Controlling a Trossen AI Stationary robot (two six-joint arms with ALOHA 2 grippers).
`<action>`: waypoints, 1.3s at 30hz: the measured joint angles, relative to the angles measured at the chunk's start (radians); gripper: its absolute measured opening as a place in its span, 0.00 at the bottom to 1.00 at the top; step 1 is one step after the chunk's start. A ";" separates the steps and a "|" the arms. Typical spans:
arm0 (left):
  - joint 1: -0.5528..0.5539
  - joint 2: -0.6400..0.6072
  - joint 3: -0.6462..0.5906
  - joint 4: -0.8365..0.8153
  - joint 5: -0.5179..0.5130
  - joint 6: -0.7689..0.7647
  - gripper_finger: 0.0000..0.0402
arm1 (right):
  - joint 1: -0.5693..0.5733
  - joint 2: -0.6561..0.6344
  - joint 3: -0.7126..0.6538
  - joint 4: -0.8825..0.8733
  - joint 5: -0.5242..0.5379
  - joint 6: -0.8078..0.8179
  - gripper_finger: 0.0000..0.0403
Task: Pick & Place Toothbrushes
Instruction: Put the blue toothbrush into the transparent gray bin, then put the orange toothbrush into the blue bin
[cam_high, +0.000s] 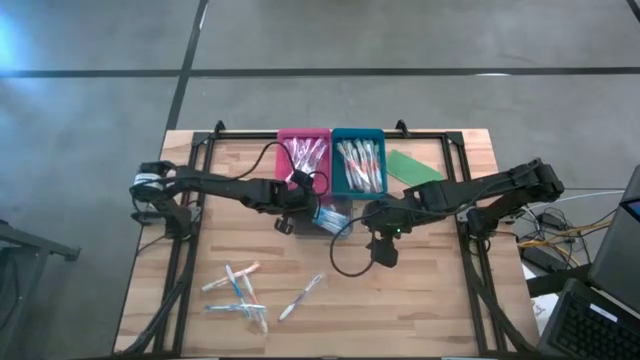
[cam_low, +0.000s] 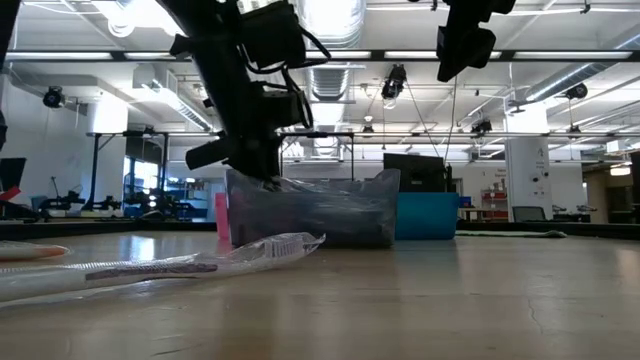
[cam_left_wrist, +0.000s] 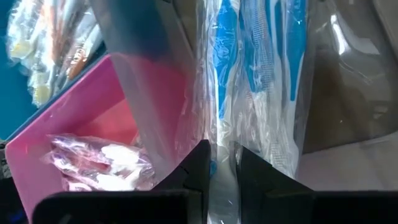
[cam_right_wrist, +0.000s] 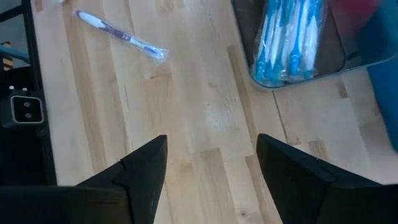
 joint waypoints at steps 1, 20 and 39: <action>0.000 0.005 0.000 0.000 0.000 0.001 0.11 | 0.000 0.000 0.000 0.000 0.006 -0.002 0.61; -0.013 -0.045 0.073 -0.138 -0.084 0.029 0.60 | 0.000 0.000 0.000 -0.019 0.006 -0.003 0.57; -0.114 -0.317 0.205 -0.186 -0.008 -0.419 0.61 | 0.000 0.000 0.000 -0.006 0.003 -0.003 0.47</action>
